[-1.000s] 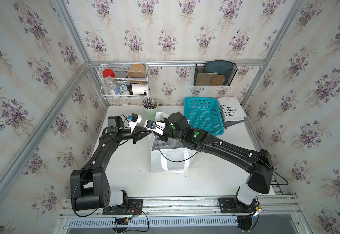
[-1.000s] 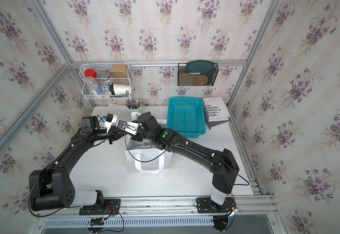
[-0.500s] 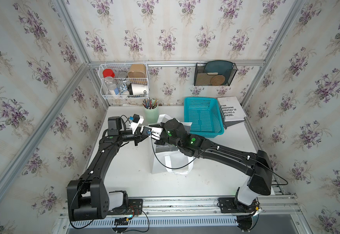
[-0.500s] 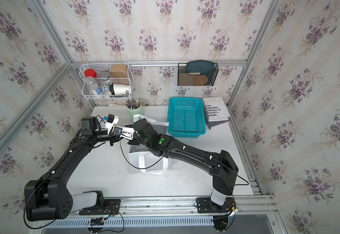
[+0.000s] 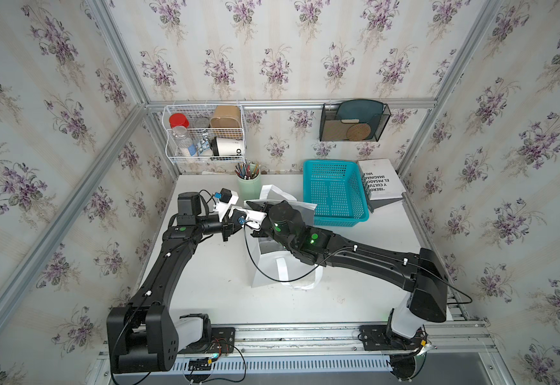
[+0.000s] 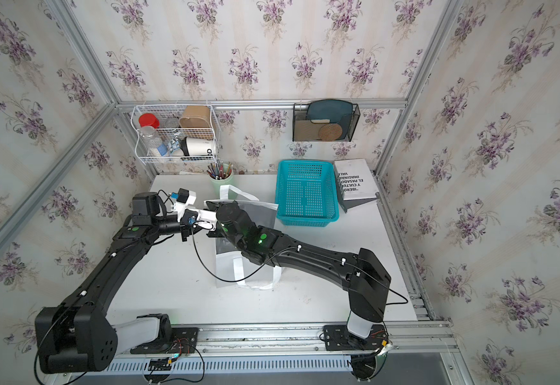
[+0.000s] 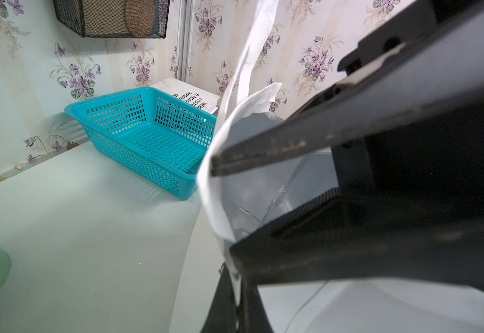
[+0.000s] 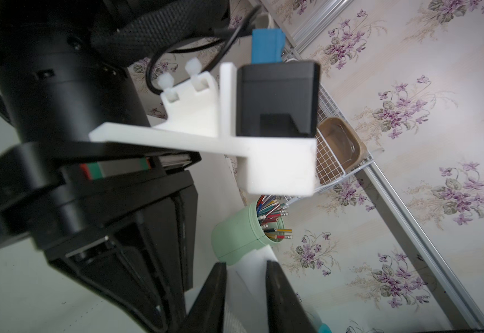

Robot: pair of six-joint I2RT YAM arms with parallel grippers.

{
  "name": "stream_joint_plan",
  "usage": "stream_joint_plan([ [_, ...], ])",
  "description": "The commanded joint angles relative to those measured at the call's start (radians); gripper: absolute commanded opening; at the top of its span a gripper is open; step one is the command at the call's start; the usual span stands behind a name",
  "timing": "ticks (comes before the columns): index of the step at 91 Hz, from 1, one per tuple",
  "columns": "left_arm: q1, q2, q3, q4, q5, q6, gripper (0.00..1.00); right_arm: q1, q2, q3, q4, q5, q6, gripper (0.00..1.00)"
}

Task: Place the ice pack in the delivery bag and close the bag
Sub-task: Tear off the adhesive seal from the delivery bag.

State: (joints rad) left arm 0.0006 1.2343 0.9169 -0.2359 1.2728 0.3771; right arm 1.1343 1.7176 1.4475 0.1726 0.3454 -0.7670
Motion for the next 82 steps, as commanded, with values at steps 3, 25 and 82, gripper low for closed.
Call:
stream_joint_plan([
  [3,-0.002,-0.016,-0.001,0.017,0.032,-0.01,0.0,0.005,0.007,-0.002,0.077,0.073,-0.033,0.29],
  [25,-0.001,-0.014,-0.002,0.014,0.032,-0.007,0.0,0.007,0.007,-0.003,0.083,0.092,-0.036,0.22],
  [82,-0.001,-0.013,0.0,0.018,0.039,-0.009,0.0,0.017,0.011,0.002,0.051,0.088,0.006,0.14],
])
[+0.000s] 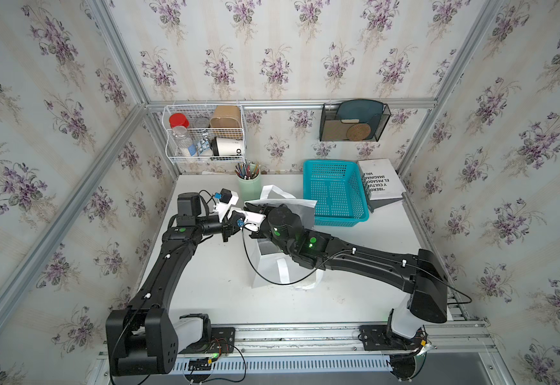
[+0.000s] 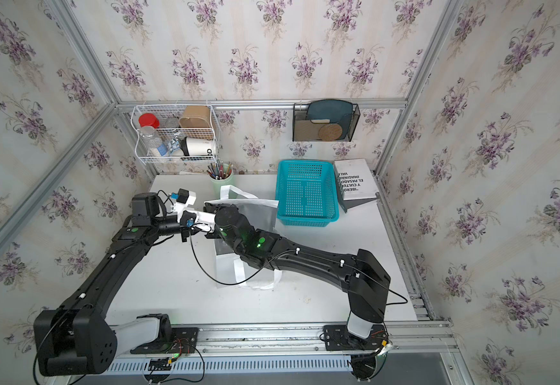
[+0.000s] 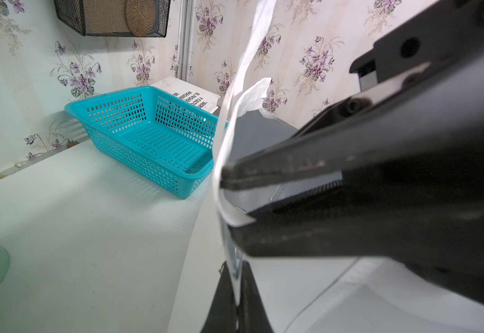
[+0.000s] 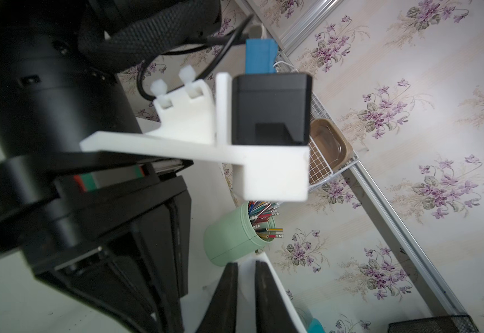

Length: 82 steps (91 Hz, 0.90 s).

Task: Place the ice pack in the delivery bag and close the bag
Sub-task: Tear off the adhesive seal from the delivery bag.

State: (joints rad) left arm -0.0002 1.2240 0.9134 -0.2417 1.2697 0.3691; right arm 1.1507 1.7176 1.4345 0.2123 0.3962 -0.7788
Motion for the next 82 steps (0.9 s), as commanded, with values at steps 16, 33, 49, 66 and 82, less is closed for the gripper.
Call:
stream_joint_plan([
  [16,-0.001,-0.005,0.0,0.024,0.045,-0.001,0.0,0.001,0.018,0.025,0.01,0.08,0.02,0.0],
  [33,0.001,-0.007,-0.005,0.033,0.038,-0.012,0.0,-0.002,0.001,0.028,0.005,0.108,0.055,0.0],
  [49,0.016,0.013,-0.005,0.036,0.014,-0.029,0.0,-0.008,-0.047,0.008,-0.004,0.12,0.125,0.0],
  [66,0.026,0.038,-0.01,0.044,0.001,-0.032,0.0,-0.031,-0.122,-0.038,-0.005,0.17,0.176,0.0],
  [82,0.033,0.057,-0.015,0.051,0.002,-0.032,0.0,-0.063,-0.209,-0.104,-0.025,0.216,0.215,0.0],
])
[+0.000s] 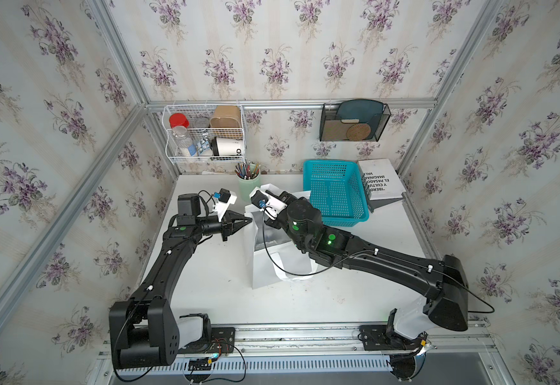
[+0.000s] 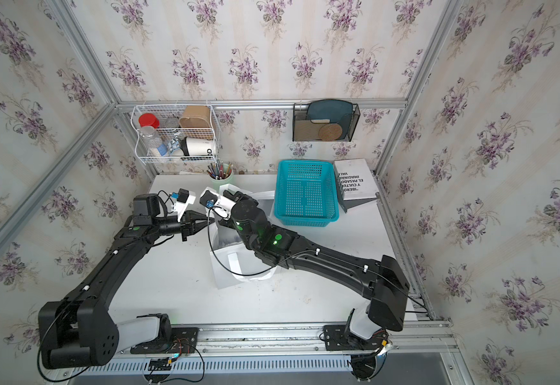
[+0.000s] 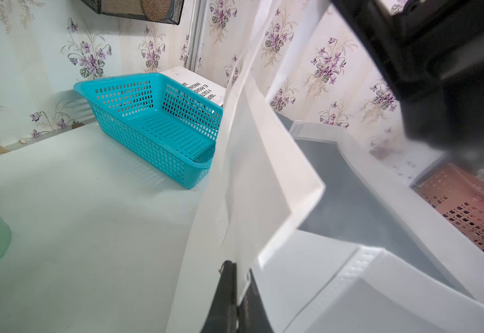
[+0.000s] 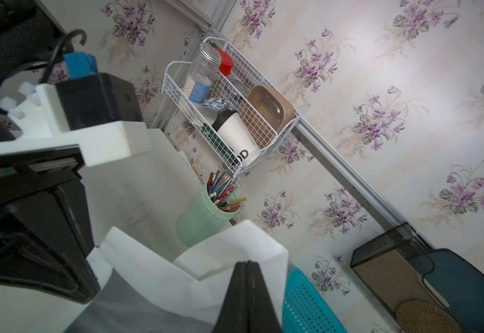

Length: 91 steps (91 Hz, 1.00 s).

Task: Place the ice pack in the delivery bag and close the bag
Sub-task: Tear off the adhesive seal from the delivery bag.

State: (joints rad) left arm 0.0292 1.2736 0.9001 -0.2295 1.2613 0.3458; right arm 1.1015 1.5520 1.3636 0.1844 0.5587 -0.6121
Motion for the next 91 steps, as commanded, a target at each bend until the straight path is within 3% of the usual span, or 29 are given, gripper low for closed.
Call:
stream_joint_plan([
  [1,0.004,0.007,-0.002,0.039,0.01,-0.009,0.0,-0.015,-0.049,-0.038,0.003,0.057,0.049,0.0],
  [52,0.011,0.044,0.009,0.036,-0.035,0.0,0.0,-0.243,-0.366,-0.103,-0.103,0.174,0.137,0.0],
  [91,0.011,0.075,0.043,0.048,-0.064,-0.017,0.0,-0.334,-0.641,-0.18,-0.52,0.302,0.384,0.0],
])
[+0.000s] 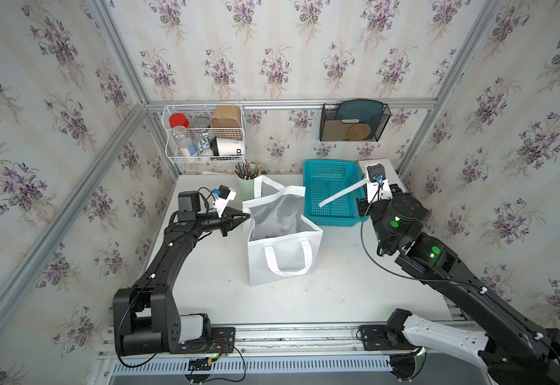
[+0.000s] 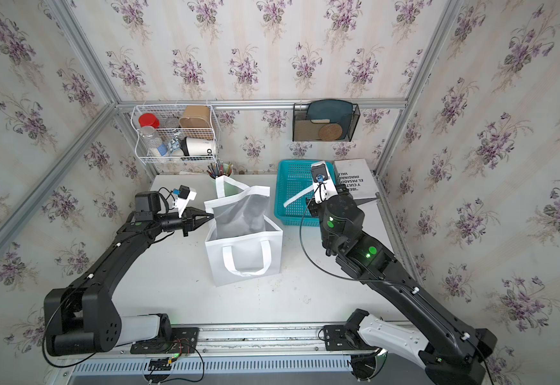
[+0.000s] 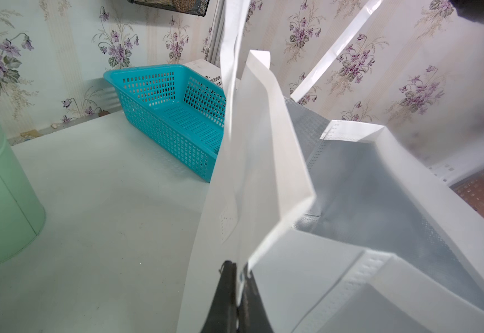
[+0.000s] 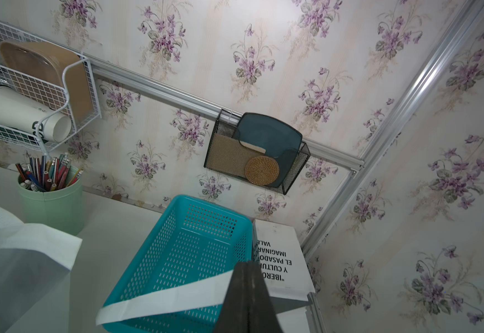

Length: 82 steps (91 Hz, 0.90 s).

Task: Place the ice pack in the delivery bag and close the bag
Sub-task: Tear off the adhesive seal from the delivery bag, then place the adhesive seal at the center of the board.

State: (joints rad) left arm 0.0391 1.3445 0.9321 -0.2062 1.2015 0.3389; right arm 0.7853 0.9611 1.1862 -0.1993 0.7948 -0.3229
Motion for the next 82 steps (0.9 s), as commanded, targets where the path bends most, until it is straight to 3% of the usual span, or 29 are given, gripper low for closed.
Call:
stream_joint_plan([
  [1,0.001,0.004,0.011,0.027,-0.006,-0.014,0.0,-0.019,-0.055,-0.003,-0.148,0.065,0.102,0.0],
  [4,0.001,0.003,0.011,0.03,-0.008,-0.02,0.04,-0.021,-0.069,-0.003,-0.189,0.053,0.13,0.0],
  [18,0.0,-0.045,0.001,0.064,-0.063,-0.031,0.45,-0.021,-0.072,-0.047,-0.426,-0.081,0.346,0.0],
  [25,0.001,-0.088,-0.015,0.103,-0.119,-0.048,0.6,-0.021,-0.064,-0.109,-0.493,-0.152,0.45,0.0],
  [41,0.021,-0.212,-0.056,0.184,-0.305,-0.094,0.68,-0.027,-0.008,-0.275,-0.473,-0.293,0.595,0.01],
  [44,0.022,-0.242,-0.065,0.207,-0.345,-0.11,0.69,-0.027,0.005,-0.307,-0.453,-0.318,0.621,0.08],
  [52,0.025,-0.316,-0.097,0.269,-0.428,-0.156,0.71,-0.029,0.028,-0.378,-0.36,-0.39,0.659,0.42],
  [60,0.025,-0.374,-0.106,0.284,-0.448,-0.161,0.72,-0.034,0.02,-0.412,-0.288,-0.456,0.662,0.65],
  [72,0.027,-0.417,-0.065,0.198,-0.445,-0.13,0.72,-0.082,-0.048,-0.403,-0.226,-0.488,0.612,0.85],
  [82,0.027,-0.429,-0.011,0.123,-0.44,-0.123,0.72,-0.153,-0.102,-0.378,-0.165,-0.564,0.548,0.93],
])
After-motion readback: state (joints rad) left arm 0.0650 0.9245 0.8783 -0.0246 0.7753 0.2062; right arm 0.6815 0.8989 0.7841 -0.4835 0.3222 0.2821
